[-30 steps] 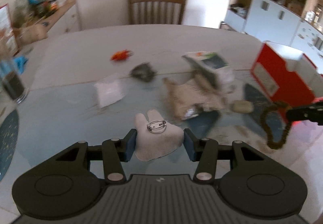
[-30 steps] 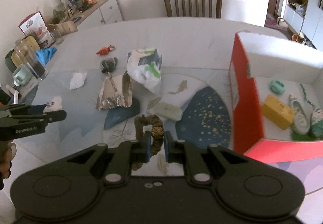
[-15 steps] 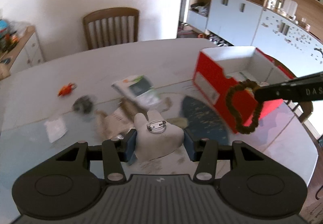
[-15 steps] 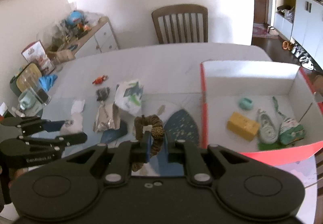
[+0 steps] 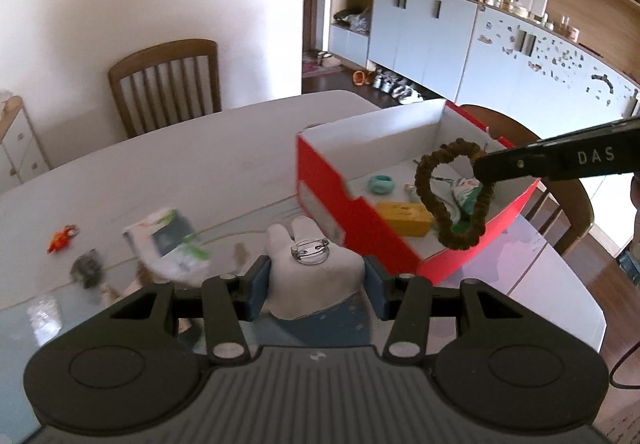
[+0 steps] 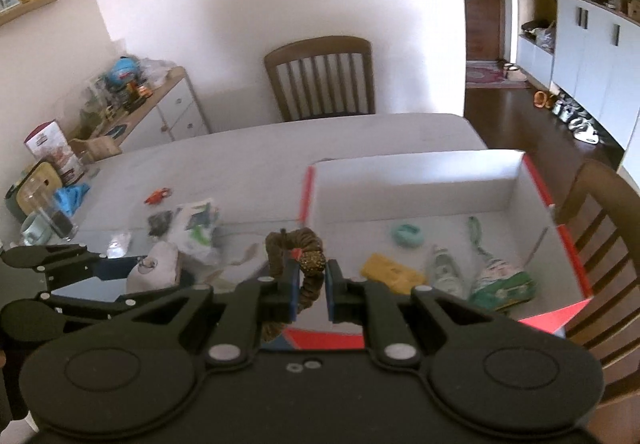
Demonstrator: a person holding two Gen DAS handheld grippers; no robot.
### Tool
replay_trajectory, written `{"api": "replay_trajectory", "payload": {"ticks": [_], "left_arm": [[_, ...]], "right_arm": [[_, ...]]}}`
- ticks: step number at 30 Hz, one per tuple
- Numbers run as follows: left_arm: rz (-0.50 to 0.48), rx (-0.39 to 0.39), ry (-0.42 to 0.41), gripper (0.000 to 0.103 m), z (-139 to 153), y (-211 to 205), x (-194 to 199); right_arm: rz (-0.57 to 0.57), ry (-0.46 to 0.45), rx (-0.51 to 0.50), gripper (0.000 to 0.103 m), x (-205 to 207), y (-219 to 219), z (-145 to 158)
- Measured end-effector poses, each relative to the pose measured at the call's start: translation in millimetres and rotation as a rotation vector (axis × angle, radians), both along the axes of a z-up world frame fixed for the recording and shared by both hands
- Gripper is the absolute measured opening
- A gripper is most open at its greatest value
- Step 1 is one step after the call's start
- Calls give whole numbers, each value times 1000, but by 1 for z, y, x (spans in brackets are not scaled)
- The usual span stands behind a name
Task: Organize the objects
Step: 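Carry pouch with left tool toward shoebox while right tool carries bracelet, then open left tool releasing pouch while right tool releases bracelet in shoebox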
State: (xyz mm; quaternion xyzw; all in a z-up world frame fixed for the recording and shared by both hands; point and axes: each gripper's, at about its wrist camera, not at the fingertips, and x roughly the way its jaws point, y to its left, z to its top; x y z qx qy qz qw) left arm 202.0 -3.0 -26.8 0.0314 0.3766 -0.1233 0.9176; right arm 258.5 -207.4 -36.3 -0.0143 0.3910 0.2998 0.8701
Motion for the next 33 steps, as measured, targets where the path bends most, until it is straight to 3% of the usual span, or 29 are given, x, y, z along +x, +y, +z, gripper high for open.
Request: {"api": "replay_trajectory", "payload": {"ticks": [15,33], "left_arm": [[-56,42,12,49,-4,-89,60],[-18,123,182,49,-61,-147,119]], "right_arm": [[-60,5,4,12,65,-69,-13],[-32,105,-93,12,112,-89,-71]]}}
